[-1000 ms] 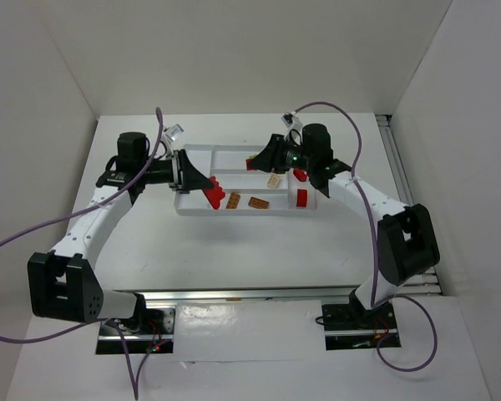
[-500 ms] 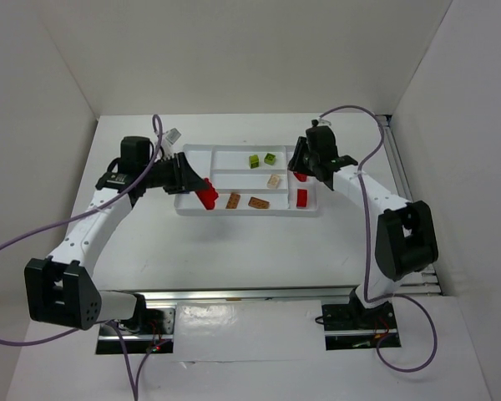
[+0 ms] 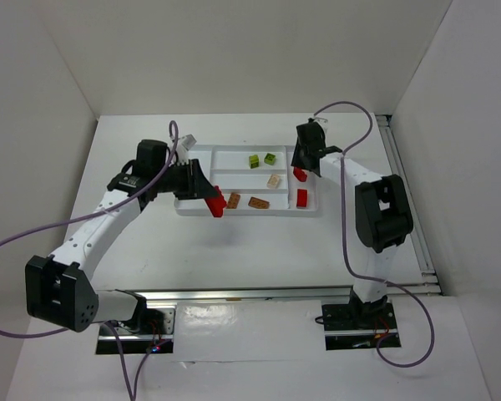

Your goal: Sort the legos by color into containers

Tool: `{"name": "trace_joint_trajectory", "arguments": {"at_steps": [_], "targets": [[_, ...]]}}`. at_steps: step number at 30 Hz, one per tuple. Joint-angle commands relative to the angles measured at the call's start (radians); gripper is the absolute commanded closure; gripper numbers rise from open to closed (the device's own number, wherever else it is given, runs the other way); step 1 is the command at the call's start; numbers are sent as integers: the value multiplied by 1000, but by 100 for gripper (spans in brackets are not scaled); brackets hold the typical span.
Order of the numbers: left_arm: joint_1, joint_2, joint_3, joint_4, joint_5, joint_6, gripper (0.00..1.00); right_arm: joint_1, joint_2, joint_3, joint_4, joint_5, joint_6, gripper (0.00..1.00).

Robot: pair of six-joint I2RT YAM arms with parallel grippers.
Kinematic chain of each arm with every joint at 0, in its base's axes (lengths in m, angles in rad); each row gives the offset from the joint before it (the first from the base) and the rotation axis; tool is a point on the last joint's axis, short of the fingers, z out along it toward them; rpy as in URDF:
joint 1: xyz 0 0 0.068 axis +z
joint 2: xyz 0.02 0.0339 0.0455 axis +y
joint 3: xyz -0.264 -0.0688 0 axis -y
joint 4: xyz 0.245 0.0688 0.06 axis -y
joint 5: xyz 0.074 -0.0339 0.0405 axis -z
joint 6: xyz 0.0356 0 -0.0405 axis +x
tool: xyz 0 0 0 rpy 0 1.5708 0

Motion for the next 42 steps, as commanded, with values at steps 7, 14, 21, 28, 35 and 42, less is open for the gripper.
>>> {"name": "trace_joint_trajectory", "arguments": {"at_steps": [7, 14, 21, 28, 35, 42], "targets": [[-24, -19, 47, -12, -37, 11, 100, -14, 109, 164, 0, 85, -20, 23], [-33, -9, 78, -21, -8, 43, 100, -14, -57, 98, -11, 47, -10, 17], [14, 71, 143, -10, 300, 126, 100, -48, -440, -224, 213, -746, -50, 15], [26, 83, 144, 85, 572, 139, 100, -19, -528, -345, 422, -1175, -20, 3], [26, 74, 121, 199, 638, 71, 100, 128, -442, -224, 338, -1232, -118, 2], [36, 74, 111, 199, 640, 71, 100, 150, -410, -227, 451, -1363, -75, 2]]}}
